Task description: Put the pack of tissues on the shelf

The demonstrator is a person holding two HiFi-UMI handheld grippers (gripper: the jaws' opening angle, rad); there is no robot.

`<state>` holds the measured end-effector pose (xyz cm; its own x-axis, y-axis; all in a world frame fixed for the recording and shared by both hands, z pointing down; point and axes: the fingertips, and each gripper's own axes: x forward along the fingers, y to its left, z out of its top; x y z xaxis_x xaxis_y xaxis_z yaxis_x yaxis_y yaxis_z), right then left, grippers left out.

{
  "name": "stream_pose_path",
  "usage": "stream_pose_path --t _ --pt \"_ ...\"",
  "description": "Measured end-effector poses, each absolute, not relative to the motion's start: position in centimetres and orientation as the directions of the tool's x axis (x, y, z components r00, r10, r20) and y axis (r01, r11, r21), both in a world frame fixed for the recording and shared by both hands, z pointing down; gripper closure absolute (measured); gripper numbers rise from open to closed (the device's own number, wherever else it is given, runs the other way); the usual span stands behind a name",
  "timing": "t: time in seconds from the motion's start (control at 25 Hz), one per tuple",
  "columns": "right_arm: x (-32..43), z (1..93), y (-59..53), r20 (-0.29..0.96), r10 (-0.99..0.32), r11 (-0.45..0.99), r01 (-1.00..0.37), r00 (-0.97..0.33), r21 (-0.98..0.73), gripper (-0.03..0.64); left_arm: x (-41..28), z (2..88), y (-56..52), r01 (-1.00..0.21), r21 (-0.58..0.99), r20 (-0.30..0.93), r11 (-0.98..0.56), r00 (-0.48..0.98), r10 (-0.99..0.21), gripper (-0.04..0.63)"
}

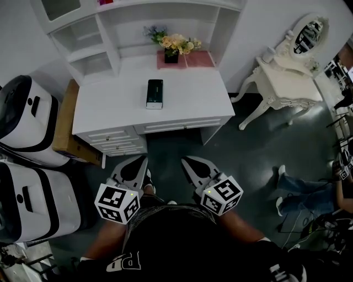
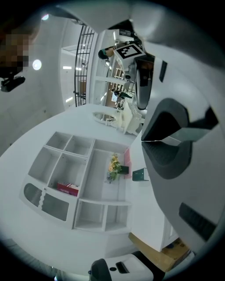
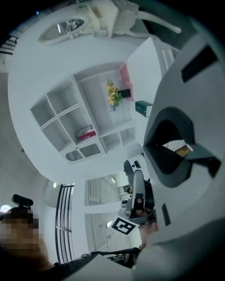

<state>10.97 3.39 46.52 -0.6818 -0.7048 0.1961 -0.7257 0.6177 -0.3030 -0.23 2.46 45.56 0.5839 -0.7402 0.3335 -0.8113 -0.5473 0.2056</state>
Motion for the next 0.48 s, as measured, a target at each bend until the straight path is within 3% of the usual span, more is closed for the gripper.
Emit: stream_pose_path --t 0.48 --pt "7.8 48.1 -4.0 0.266 -0.684 0.605 -0.732 -0.679 -0.313 0.607 -3.8 47.7 -5.1 -0.82 0.216 0.385 -0.53 0.57 -0.726 0.58"
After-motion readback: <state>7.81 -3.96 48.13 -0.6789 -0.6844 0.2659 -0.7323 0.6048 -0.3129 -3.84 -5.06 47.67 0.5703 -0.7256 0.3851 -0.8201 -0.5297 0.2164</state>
